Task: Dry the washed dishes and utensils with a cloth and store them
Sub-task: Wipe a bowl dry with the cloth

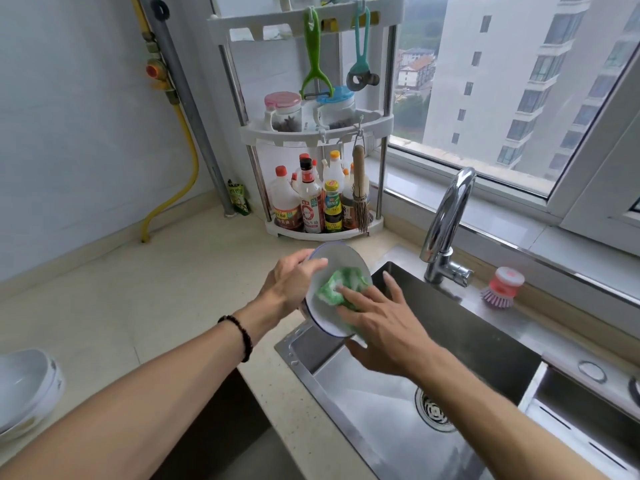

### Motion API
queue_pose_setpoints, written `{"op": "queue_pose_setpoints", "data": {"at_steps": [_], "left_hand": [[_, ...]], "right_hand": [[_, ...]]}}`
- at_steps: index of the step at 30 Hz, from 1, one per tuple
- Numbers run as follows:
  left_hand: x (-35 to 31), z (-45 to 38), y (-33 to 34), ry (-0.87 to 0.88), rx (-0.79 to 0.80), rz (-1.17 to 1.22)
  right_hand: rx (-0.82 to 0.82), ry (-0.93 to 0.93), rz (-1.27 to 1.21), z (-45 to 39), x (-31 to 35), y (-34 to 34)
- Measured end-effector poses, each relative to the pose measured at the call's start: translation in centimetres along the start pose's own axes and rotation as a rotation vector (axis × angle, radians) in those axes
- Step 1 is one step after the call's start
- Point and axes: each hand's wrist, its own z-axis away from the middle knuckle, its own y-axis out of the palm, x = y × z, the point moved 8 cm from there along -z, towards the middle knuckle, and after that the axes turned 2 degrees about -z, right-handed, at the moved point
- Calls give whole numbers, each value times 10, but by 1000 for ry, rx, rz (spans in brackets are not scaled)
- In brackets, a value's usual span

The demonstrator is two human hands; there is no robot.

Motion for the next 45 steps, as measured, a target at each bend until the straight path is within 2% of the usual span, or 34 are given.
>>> {"op": "queue_pose_setpoints", "data": {"at_steps": [2, 5, 7, 10, 12, 13, 16, 18, 20, 23, 24, 28, 34, 36, 38, 40, 42, 45], "left_hand": [[-1, 1, 4, -8, 21, 12], [-4, -1, 2, 9, -18, 42], [-3, -4, -2, 27, -90, 31], [1, -2, -6, 22, -172, -1], [3, -1, -8, 12, -180, 29], [4, -1, -9, 5, -167, 34], [5, -2, 0, -19, -40, 32], [2, -4, 6, -33, 11, 31], [-1, -7, 7, -31, -13, 48], [-1, -10, 1, -12, -106, 42], [1, -11, -1, -23, -118, 54], [6, -14, 3, -34, -32, 57], [-3, -20, 21, -88, 129, 86], [-8, -22, 16, 35, 129, -122], [-19, -17, 11, 291, 103, -534], [-23, -3, 25, 535, 218, -935], [-11, 6, 42, 654, 319, -1256], [-15, 5, 52, 768, 204, -1314]], "right_hand": [[69, -17, 105, -7, -10, -3], [140, 12, 127, -8, -8, -5], [173, 69, -23, -3, 8, -4], [125, 133, -461, 4, 38, -6], [103, 134, -585, 7, 39, -5], [112, 106, -513, 6, 34, -4], [155, 22, -77, -1, 6, 4], [204, 51, 0, -8, -5, 7], [207, 73, -174, -14, 8, 4], [124, 63, -594, -19, 37, -7], [111, 48, -619, -17, 40, -8], [148, -1, -247, -7, 8, 1], [-56, 3, -31, -7, -7, -4], [-82, -20, -17, -6, -5, -6], [-34, -39, -51, -5, -6, -4], [-4, -50, -65, -6, -7, -3], [-62, -64, -87, -5, -11, -6], [-114, -77, -123, -5, -17, -3]]}}
